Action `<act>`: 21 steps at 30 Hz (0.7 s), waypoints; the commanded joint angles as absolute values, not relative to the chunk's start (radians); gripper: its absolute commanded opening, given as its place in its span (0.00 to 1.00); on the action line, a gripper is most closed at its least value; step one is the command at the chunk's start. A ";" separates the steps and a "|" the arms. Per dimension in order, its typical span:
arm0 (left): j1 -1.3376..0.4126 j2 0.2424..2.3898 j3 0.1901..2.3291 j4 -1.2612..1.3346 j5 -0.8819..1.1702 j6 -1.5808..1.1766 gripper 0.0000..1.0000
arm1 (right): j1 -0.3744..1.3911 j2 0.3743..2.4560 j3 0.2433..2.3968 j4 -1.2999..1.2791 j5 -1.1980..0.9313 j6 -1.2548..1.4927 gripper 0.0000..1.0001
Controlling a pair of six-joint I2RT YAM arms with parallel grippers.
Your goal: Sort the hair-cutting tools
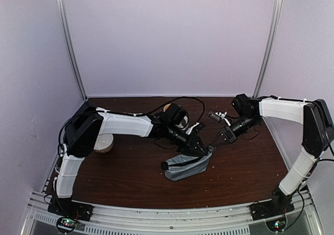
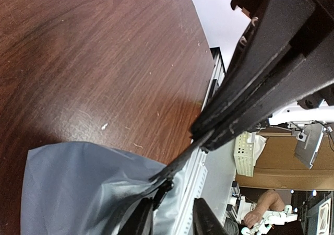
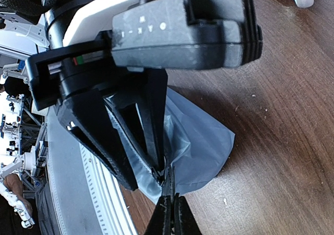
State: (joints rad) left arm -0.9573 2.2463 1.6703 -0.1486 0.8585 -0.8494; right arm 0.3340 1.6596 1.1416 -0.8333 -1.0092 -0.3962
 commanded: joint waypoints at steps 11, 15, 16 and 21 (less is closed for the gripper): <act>-0.953 2.266 1.674 -0.070 0.882 -0.870 0.02 | 0.330 1.650 1.155 -0.844 -1.025 -0.411 0.00; -0.950 2.258 1.660 -0.070 0.874 -0.870 0.00 | 0.330 1.648 1.155 -0.845 -1.023 -0.413 0.00; -0.948 2.254 1.657 -0.073 0.871 -0.870 0.00 | 0.329 1.648 1.155 -0.845 -1.025 -0.413 0.00; -0.945 2.253 1.651 -0.098 0.851 -0.871 0.00 | 0.329 1.648 1.157 -0.845 -1.022 -0.413 0.00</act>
